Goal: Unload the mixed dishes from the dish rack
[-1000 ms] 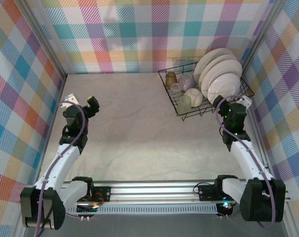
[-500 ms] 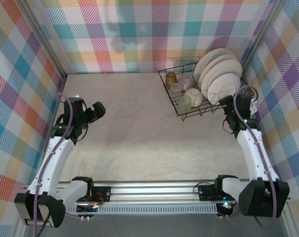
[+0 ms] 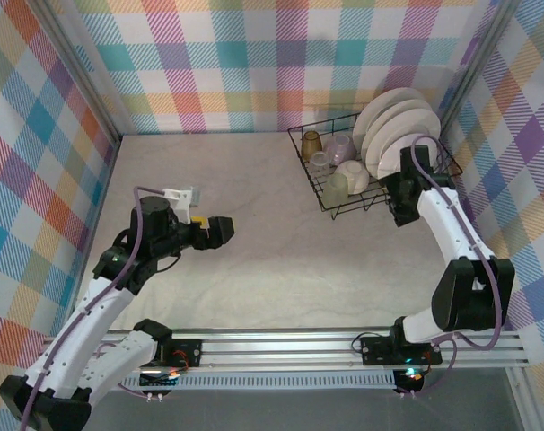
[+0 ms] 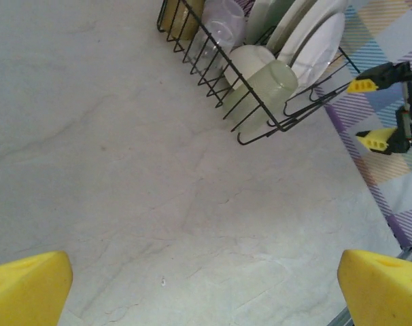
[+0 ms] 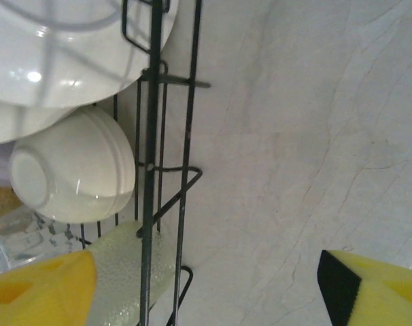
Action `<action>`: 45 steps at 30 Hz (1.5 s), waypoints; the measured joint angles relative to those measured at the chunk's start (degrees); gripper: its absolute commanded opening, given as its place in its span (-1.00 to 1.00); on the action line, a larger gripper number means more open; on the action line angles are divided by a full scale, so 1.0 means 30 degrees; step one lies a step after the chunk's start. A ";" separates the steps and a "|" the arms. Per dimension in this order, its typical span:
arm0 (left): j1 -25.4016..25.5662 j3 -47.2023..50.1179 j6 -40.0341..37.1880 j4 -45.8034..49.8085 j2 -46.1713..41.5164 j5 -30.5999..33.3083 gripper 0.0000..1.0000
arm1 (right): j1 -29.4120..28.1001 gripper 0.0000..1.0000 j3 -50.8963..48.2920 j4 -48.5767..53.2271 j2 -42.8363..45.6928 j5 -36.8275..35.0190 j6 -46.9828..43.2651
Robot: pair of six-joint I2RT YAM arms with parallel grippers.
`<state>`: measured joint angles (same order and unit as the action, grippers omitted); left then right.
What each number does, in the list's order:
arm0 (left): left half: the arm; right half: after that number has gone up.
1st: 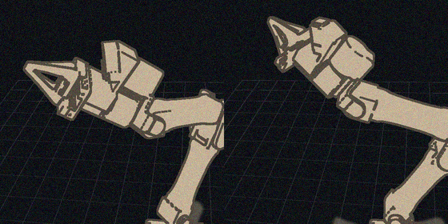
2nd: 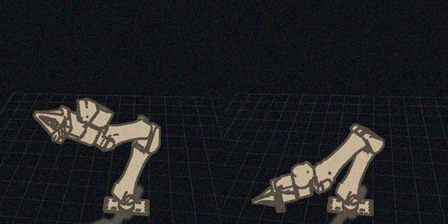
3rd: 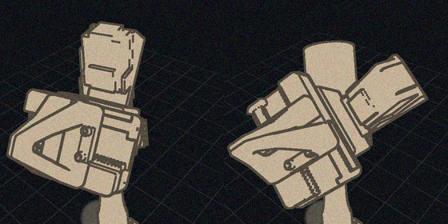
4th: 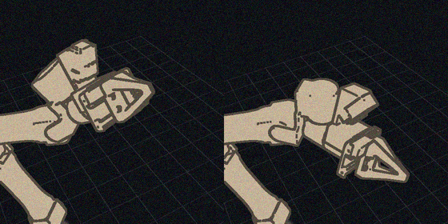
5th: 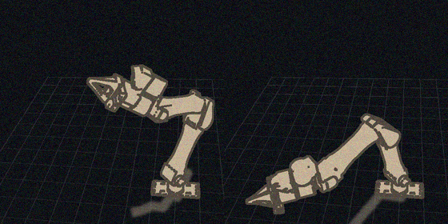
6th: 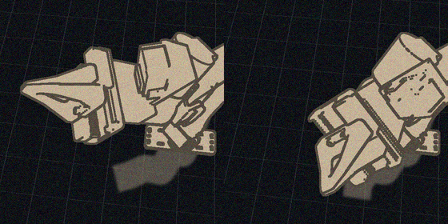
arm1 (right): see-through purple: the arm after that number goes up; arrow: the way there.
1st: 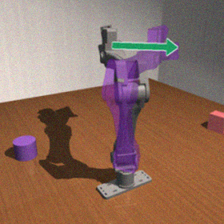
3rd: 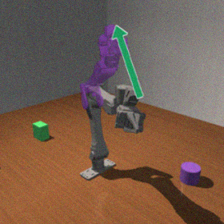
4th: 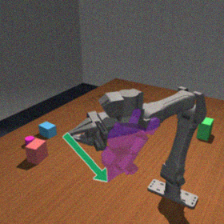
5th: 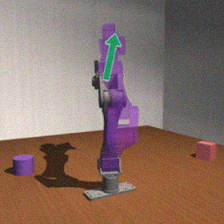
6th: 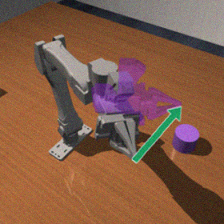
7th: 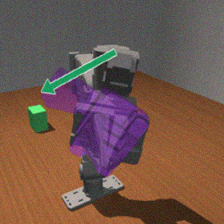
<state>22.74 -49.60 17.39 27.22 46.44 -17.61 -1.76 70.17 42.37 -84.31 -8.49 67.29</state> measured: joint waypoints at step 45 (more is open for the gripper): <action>0.0175 0.1122 -0.0233 -0.1275 -0.0918 -0.1559 0.99 | -0.1049 -0.36 0.3053 0.0583 -0.5136 0.0350 0.0415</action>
<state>23.27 -46.24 16.69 23.40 43.68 -22.28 -4.91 79.33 44.12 -99.72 -7.44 68.53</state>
